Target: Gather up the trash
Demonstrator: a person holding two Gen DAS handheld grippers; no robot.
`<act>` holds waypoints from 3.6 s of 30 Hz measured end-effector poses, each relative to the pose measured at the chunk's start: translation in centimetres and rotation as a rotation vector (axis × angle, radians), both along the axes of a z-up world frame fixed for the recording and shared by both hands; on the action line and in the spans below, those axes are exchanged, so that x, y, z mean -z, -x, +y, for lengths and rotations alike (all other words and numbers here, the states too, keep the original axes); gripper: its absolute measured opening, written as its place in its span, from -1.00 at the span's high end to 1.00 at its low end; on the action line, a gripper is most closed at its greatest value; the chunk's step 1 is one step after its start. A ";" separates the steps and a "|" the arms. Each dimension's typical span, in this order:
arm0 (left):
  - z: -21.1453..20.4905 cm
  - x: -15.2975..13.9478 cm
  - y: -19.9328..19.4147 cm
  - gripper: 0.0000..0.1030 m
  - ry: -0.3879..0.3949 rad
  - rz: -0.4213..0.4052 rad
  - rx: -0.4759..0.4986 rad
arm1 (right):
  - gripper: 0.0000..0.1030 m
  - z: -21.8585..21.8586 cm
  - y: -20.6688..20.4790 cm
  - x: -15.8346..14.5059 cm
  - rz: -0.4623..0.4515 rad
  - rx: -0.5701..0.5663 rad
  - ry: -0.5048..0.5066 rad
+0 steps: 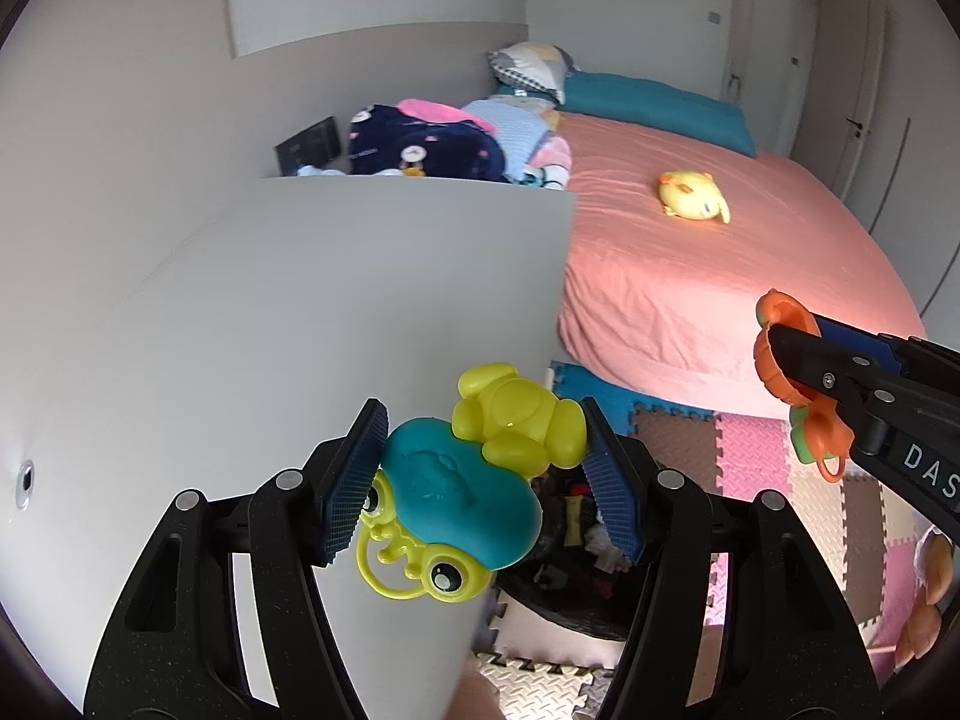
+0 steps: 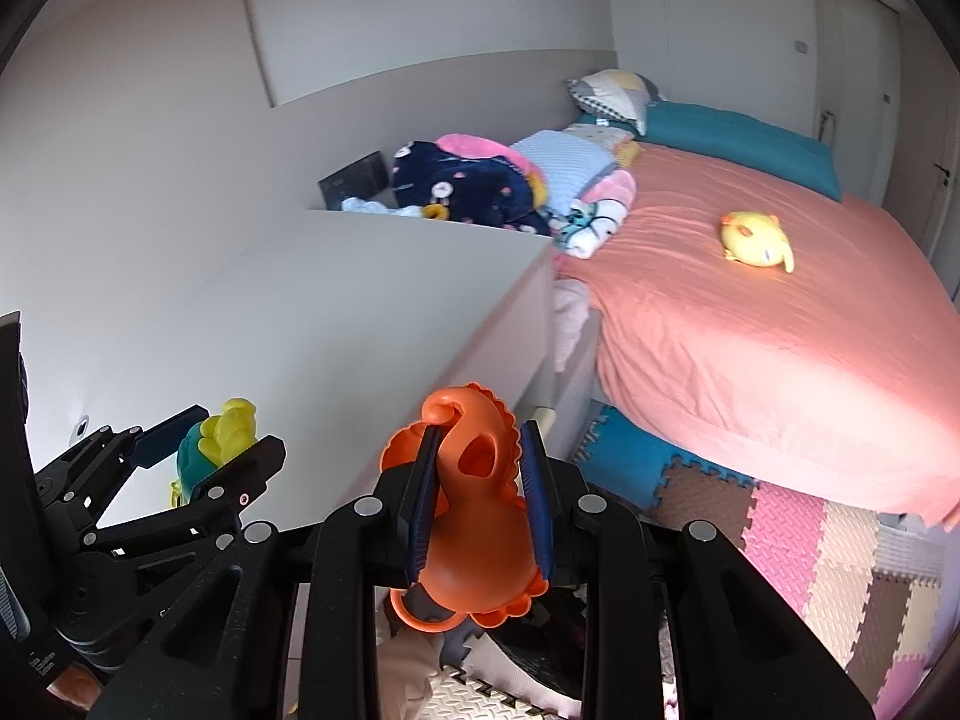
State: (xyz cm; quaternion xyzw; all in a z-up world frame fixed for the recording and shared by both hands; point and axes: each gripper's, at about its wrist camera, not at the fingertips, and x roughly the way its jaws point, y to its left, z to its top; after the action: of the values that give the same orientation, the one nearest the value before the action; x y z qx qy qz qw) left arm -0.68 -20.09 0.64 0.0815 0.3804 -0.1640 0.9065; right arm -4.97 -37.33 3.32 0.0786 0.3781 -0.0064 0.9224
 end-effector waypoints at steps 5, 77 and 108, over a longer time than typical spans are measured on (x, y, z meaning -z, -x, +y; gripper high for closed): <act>-2.7 0.4 0.3 -0.22 0.001 0.014 0.053 | 0.46 -2.5 1.1 0.4 0.010 0.051 0.002; -11.5 0.9 3.5 -0.31 -0.025 0.036 0.242 | -0.43 -12.1 5.4 2.4 0.045 0.347 0.031; -11.5 0.5 3.8 -0.53 -0.023 0.017 0.255 | -0.43 -12.5 5.6 2.2 0.047 0.348 0.036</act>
State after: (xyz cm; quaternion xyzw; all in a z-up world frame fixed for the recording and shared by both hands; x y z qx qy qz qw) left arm -4.43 -31.58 0.12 0.1382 0.3765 -0.2741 0.8741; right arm -10.56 -49.85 1.11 0.1260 0.3802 -0.1745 0.8995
